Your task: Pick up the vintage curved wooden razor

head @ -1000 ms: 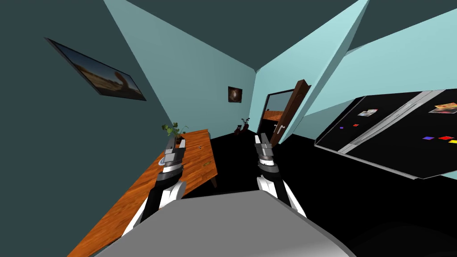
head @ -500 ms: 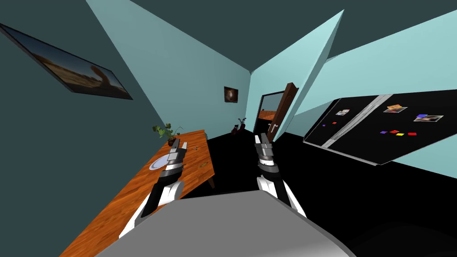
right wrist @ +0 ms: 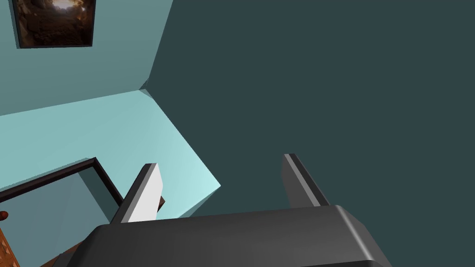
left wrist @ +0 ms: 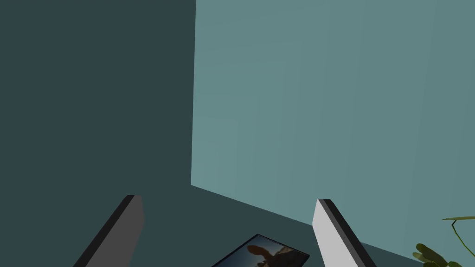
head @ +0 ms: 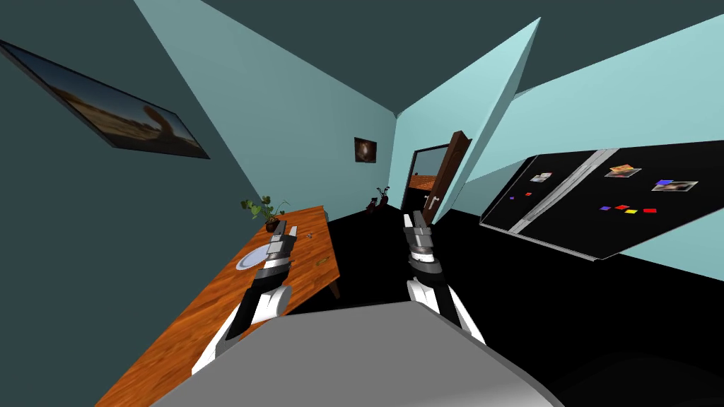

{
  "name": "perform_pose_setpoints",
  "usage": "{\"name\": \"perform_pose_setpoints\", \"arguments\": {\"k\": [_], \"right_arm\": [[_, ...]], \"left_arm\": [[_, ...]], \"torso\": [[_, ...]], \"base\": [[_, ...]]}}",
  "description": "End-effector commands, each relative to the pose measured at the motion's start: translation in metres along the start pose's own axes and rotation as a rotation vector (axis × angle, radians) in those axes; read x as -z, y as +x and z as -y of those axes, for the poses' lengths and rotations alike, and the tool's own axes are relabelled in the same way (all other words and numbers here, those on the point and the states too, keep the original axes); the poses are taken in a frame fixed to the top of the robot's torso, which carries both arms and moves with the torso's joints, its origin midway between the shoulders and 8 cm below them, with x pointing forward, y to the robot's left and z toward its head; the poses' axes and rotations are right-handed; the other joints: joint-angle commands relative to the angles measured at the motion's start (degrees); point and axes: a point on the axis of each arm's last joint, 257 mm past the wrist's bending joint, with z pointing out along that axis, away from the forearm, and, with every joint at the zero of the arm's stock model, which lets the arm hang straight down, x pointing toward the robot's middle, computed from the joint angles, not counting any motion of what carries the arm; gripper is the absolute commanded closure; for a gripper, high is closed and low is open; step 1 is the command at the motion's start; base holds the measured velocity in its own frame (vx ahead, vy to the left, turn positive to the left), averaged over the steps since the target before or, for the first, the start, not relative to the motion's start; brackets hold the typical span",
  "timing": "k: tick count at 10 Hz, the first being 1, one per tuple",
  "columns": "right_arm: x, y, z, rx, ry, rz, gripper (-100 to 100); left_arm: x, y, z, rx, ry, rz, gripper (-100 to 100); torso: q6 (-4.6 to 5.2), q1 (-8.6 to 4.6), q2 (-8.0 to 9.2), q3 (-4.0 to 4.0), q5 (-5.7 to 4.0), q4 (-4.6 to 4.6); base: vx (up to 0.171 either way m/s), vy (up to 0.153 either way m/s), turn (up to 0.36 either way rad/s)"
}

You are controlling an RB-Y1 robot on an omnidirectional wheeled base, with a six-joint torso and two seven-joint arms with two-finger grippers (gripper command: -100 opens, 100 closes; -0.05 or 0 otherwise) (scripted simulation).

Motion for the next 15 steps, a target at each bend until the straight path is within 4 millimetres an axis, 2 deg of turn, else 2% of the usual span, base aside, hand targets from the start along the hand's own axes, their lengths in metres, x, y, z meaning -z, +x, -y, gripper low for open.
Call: {"name": "perform_pose_setpoints", "arguments": {"k": [1,4,5,9,12,13,15], "right_arm": [[0.0,0.0,0.0,0.0,0.0,0.0,0],[0.0,0.0,0.0,0.0,0.0,0.0,0],[0.0,0.0,0.0,0.0,0.0,0.0,0],[0.0,0.0,0.0,0.0,0.0,0.0,0],[0.0,0.0,0.0,0.0,0.0,0.0,0],[0.0,0.0,0.0,0.0,0.0,0.0,0],[0.0,0.0,0.0,0.0,0.0,0.0,0]], "left_arm": [[0.0,0.0,0.0,0.0,0.0,0.0,-100],[0.0,0.0,0.0,0.0,0.0,0.0,-100],[0.008,0.003,-0.018,0.065,-0.045,-0.01,-100],[0.03,0.011,-0.064,0.197,-0.166,-0.025,-100],[0.06,0.019,-0.112,0.312,-0.301,-0.029,-100],[0.06,0.019,-0.113,0.311,-0.304,-0.029,-100],[0.087,0.023,-0.148,0.383,-0.413,-0.025,-100]], "torso": [[0.0,0.0,0.0,0.0,0.0,0.0],[0.0,-0.01,0.01,0.01,0.0,0.0],[0.01,-0.05,0.02,0.01,-0.01,0.0],[0.01,-0.55,-0.1,-0.06,-0.12,-0.02],[0.01,-0.56,-0.18,-0.11,-0.13,-0.04],[0.01,-0.58,-0.21,-0.12,-0.13,-0.05],[0.01,-0.32,-0.16,-0.09,-0.07,-0.04]], "base": [[0.0,0.0,0.0],[-0.002,-0.003,-0.014],[0.037,-0.081,-0.042],[0.028,-0.145,-0.019],[0.051,-0.146,-0.027],[0.045,-0.097,-0.001],[0.05,-0.081,-0.03]]}}
